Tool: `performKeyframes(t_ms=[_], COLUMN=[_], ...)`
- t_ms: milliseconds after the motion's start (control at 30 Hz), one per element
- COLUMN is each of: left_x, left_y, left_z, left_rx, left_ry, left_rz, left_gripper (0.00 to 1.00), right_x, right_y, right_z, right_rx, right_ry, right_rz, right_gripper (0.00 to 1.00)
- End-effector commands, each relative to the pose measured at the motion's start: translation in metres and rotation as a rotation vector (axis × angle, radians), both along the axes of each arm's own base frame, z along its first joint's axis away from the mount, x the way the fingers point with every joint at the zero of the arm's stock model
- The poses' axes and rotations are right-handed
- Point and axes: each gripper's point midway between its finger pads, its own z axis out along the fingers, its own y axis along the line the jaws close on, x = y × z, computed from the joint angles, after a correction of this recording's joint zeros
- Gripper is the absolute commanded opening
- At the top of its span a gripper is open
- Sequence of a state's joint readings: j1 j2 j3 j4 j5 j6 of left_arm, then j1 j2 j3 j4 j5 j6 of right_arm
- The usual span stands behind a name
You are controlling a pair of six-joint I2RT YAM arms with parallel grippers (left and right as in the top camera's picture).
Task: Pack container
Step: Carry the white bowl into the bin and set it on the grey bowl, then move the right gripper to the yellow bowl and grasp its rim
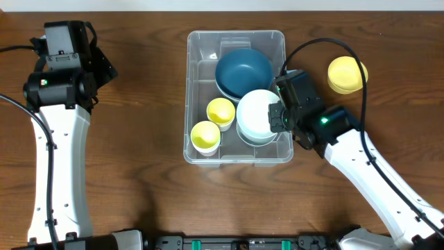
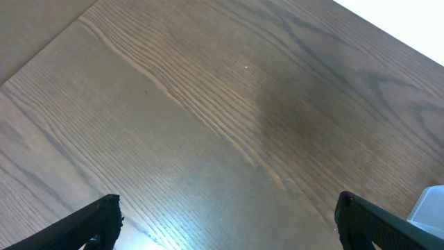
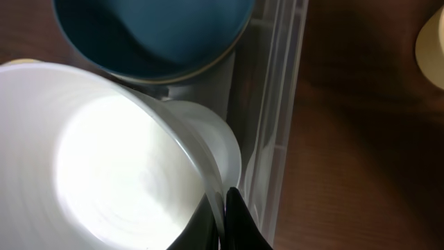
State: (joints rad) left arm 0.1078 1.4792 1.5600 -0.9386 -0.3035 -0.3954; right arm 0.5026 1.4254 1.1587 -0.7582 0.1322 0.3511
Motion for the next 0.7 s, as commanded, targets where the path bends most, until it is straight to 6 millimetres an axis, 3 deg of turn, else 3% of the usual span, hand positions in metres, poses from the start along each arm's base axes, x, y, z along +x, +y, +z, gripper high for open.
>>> performKeyframes(t_ms=[0, 33, 200, 433, 533, 667], left_x=[-0.001, -0.001, -0.001, -0.001, -0.001, -0.001], left_y=[0.005, 0.005, 0.005, 0.005, 0.005, 0.005], left_z=[0.007, 0.007, 0.007, 0.007, 0.007, 0.007], left_rx=[0.015, 0.015, 0.015, 0.015, 0.015, 0.015], left_ry=[-0.016, -0.016, -0.016, -0.016, -0.016, -0.016], left_rz=[0.020, 0.020, 0.020, 0.020, 0.020, 0.020], left_gripper=[0.98, 0.98, 0.98, 0.98, 0.98, 0.98], right_x=[0.004, 0.004, 0.005, 0.010, 0.015, 0.023], right_y=[0.004, 0.004, 0.007, 0.006, -0.008, -0.042], right_z=[0.008, 0.008, 0.009, 0.018, 0.032, 0.055], right_rx=[-0.008, -0.005, 0.010, 0.021, 0.011, 0.031], right_ry=[-0.023, -0.022, -0.026, -0.060, -0.101, -0.157], right_rz=[0.012, 0.014, 0.022, 0.012, -0.043, -0.172], right_gripper=[0.15, 0.27, 0.42, 0.43, 0.43, 0.41])
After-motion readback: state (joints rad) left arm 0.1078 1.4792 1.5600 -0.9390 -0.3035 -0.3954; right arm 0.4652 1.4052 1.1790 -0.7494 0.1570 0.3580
